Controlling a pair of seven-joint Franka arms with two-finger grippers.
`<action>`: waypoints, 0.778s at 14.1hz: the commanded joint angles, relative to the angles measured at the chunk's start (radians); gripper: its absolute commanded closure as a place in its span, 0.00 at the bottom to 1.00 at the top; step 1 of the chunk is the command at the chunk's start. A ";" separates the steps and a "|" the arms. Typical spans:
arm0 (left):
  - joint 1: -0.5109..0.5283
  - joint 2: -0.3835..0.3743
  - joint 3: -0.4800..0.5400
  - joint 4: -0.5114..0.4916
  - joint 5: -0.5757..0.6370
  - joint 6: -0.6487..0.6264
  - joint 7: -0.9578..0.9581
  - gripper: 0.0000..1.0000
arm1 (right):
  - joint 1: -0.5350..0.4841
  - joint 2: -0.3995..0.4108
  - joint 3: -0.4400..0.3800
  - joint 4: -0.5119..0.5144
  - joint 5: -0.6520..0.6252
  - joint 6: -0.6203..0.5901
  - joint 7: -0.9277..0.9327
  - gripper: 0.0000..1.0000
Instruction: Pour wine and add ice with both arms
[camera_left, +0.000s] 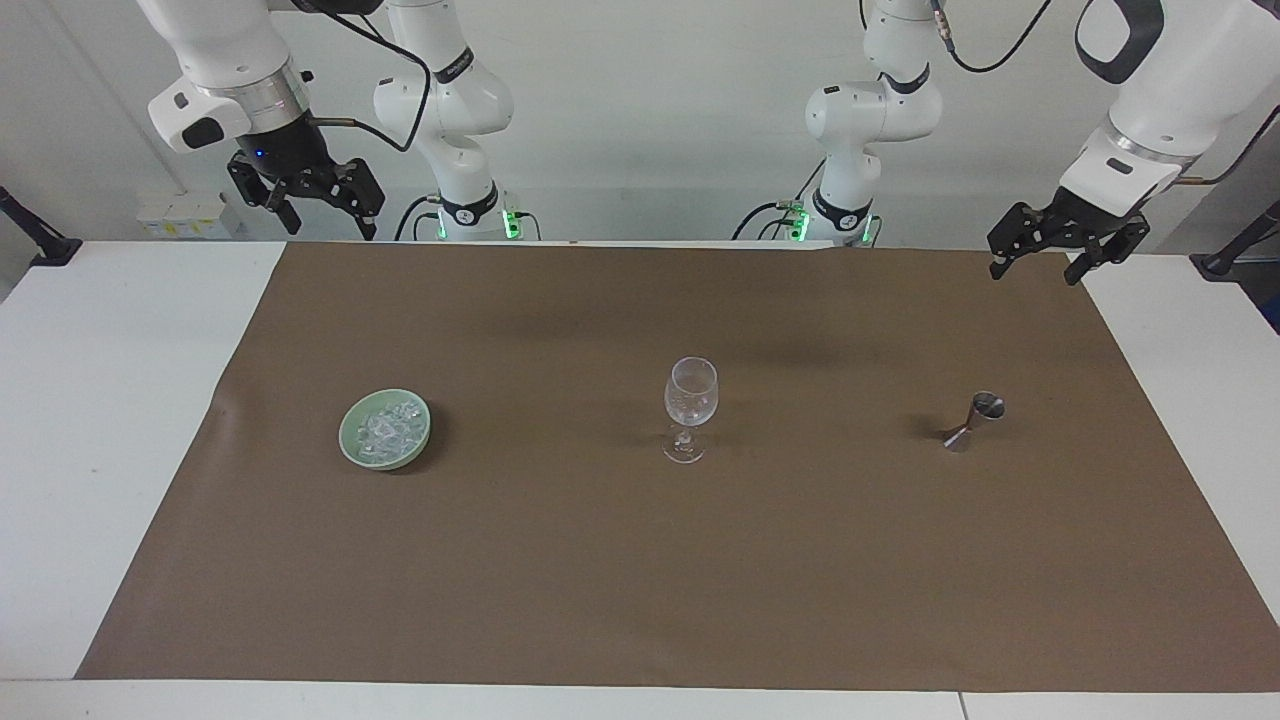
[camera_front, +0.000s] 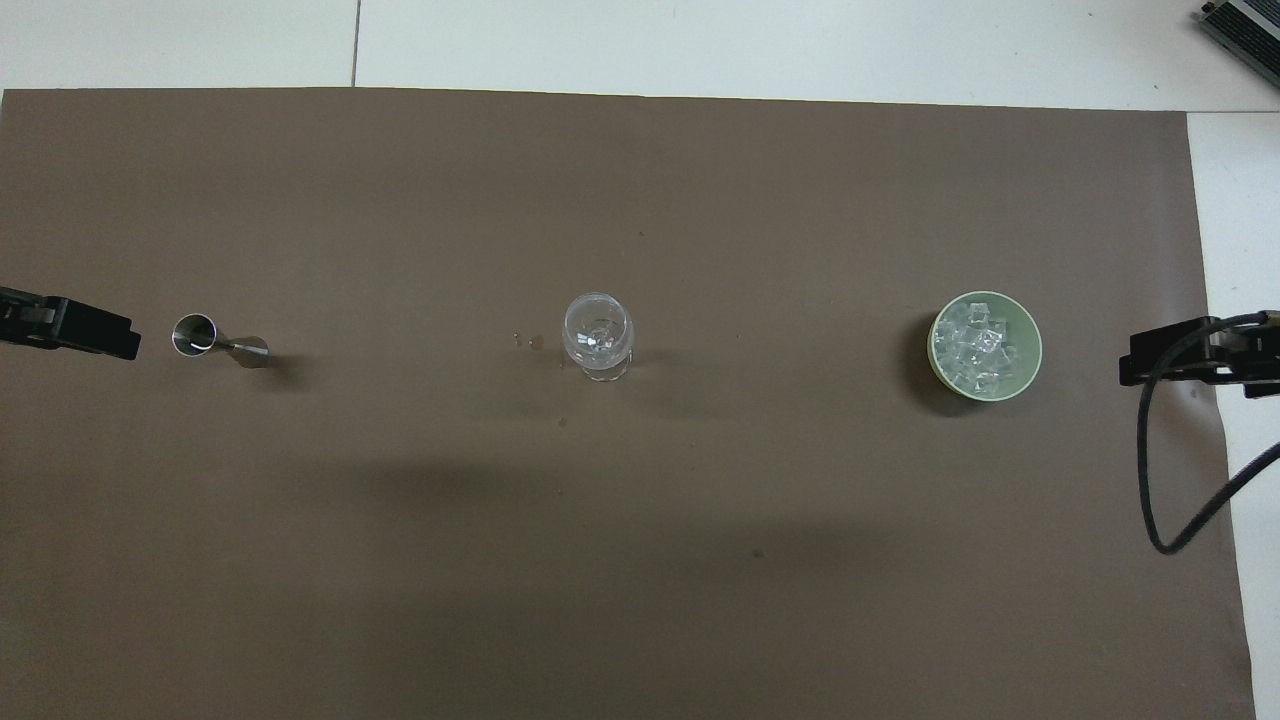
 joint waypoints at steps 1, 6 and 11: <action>0.051 -0.029 -0.003 -0.043 -0.053 -0.015 -0.109 0.00 | -0.005 -0.022 0.000 -0.023 0.016 -0.002 -0.019 0.00; 0.179 -0.034 -0.003 -0.122 -0.229 -0.024 -0.254 0.00 | -0.005 -0.022 -0.001 -0.023 0.014 -0.002 -0.019 0.00; 0.304 0.015 -0.002 -0.195 -0.406 -0.015 -0.428 0.00 | -0.005 -0.022 -0.001 -0.023 0.016 -0.002 -0.019 0.00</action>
